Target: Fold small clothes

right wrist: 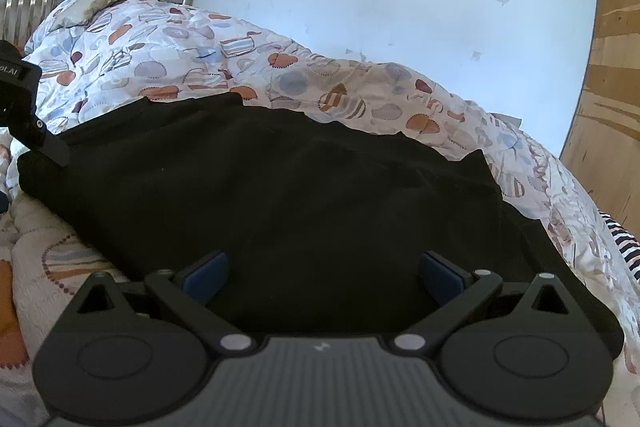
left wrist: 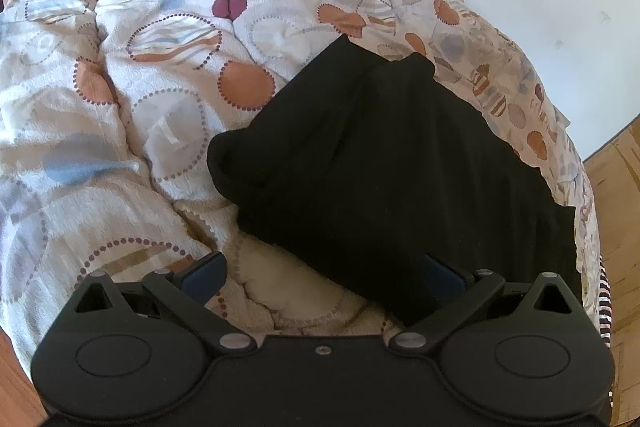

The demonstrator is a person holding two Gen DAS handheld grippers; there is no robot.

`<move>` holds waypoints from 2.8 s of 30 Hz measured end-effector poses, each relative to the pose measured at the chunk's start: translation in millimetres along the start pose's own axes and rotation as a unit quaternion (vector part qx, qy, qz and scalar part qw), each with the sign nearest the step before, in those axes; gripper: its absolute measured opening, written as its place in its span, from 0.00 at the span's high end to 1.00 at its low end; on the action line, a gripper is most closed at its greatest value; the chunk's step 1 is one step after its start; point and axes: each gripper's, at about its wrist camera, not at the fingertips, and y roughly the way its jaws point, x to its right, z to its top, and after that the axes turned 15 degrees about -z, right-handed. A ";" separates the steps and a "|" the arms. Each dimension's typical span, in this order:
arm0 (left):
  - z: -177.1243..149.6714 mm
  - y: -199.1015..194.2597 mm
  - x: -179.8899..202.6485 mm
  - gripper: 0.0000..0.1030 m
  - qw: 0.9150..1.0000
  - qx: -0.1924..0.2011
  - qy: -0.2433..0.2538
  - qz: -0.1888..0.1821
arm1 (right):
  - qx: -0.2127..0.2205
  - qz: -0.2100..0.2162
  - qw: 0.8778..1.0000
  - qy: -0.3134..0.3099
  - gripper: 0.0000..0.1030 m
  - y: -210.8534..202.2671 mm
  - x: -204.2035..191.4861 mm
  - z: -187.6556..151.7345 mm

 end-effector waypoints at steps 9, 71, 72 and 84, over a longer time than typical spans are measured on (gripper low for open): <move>-3.2 5.0 1.4 0.01 1.000 -0.009 0.001 0.003 | 0.006 0.002 1.000 0.006 0.00 0.9 2.5 -2.9; 37.0 29.5 102.0 0.85 0.987 0.120 0.111 0.006 | 0.005 -0.021 0.993 0.113 0.00 -36.1 115.4 8.4; 39.2 30.3 116.9 0.86 0.984 0.118 0.136 -0.012 | 0.005 -0.030 0.992 0.119 0.00 -39.4 124.3 6.9; -36.1 63.4 248.8 0.87 0.904 -0.027 0.368 -0.217 | -0.037 -0.197 0.957 0.207 0.00 -74.4 248.4 -43.0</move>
